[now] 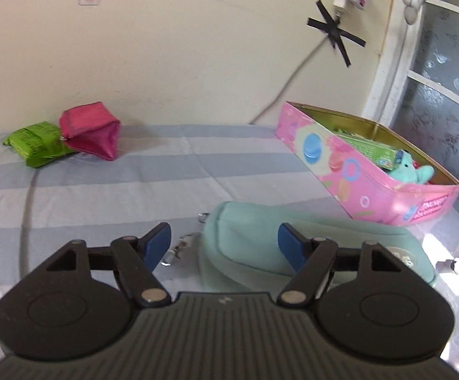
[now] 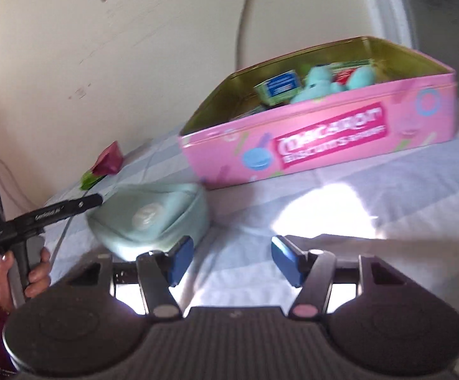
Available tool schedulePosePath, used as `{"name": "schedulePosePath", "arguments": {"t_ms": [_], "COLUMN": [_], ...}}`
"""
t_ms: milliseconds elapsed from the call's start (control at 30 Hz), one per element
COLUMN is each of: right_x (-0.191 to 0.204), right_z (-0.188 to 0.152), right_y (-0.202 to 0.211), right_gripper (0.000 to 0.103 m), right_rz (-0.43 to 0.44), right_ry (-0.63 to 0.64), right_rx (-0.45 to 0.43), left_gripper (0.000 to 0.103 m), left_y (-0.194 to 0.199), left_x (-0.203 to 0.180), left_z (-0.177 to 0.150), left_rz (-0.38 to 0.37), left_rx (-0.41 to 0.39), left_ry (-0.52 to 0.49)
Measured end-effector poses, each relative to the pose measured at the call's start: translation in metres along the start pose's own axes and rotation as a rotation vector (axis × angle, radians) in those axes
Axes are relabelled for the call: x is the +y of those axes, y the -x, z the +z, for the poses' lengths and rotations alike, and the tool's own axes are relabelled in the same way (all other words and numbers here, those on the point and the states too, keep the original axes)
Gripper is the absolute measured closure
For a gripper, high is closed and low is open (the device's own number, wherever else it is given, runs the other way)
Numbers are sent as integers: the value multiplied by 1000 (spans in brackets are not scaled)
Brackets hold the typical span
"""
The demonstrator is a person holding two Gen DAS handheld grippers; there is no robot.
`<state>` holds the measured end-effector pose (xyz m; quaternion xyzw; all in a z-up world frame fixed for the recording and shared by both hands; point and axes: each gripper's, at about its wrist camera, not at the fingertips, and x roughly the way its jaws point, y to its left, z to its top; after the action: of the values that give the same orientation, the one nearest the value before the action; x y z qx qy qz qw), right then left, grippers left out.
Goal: Organize objects
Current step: 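Grasp the pouch with the left gripper while the right gripper opens beneath it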
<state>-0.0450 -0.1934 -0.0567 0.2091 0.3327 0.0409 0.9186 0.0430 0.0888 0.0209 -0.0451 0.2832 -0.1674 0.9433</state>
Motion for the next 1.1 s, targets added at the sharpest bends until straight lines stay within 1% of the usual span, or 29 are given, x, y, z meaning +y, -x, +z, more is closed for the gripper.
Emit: {"name": "schedulePosePath", "arguments": {"t_ms": [67,167,233,267,333,400,433,467,500,567,667,700,733,767,900,1000,1100], "right_x": [-13,-8,10,23,45,62,71,78,84,91,89,86,82,81,75,62,40], "right_z": [0,0,-4,-9,-16,-22,-24,-27,-29,-30,-26,-24,-22,-22,-26,-30,-33], "right_y": [10,13,4,1,-9,-18,-23,-29,-35,-48,-71,-76,-77,-76,-66,-50,-31], "right_gripper": [38,32,28,24,19,6,4,3,2,2,2,3,4,8,10,10,10], "right_rz": [19,44,57,57,54,60,58,47,31,4,-9,1,21,39,34,34,25], "right_ry": [-36,7,91,140,242,342,390,432,467,510,500,481,469,464,466,478,471], "right_rx": [-32,-63,-57,-56,-54,-59,-59,-56,-50,-36,17,40,37,35,26,37,52], "left_gripper": [27,27,27,27,27,27,25,21,21,18,19,20,22,24,24,25,25], "left_y": [-2,-4,-5,-5,-6,-11,-15,-18,-21,-25,-26,-25,-24,-23,-13,-3,3], "left_x": [-4,-6,-7,-7,-8,-11,-12,-13,-14,-19,-28,-30,-33,-35,-44,-59,-82], "left_z": [0,1,1,2,5,7,7,7,6,5,0,-1,-2,-3,-8,-17,-26], "left_rz": [-12,-4,9,13,19,28,32,34,32,44,74,81,81,79,64,20,-40], "left_rx": [10,25,34,37,41,53,63,73,79,75,56,51,49,50,64,72,77], "left_ry": [-4,-1,6,11,15,13,16,22,29,30,7,-9,-20,-25,-2,3,-14]}}
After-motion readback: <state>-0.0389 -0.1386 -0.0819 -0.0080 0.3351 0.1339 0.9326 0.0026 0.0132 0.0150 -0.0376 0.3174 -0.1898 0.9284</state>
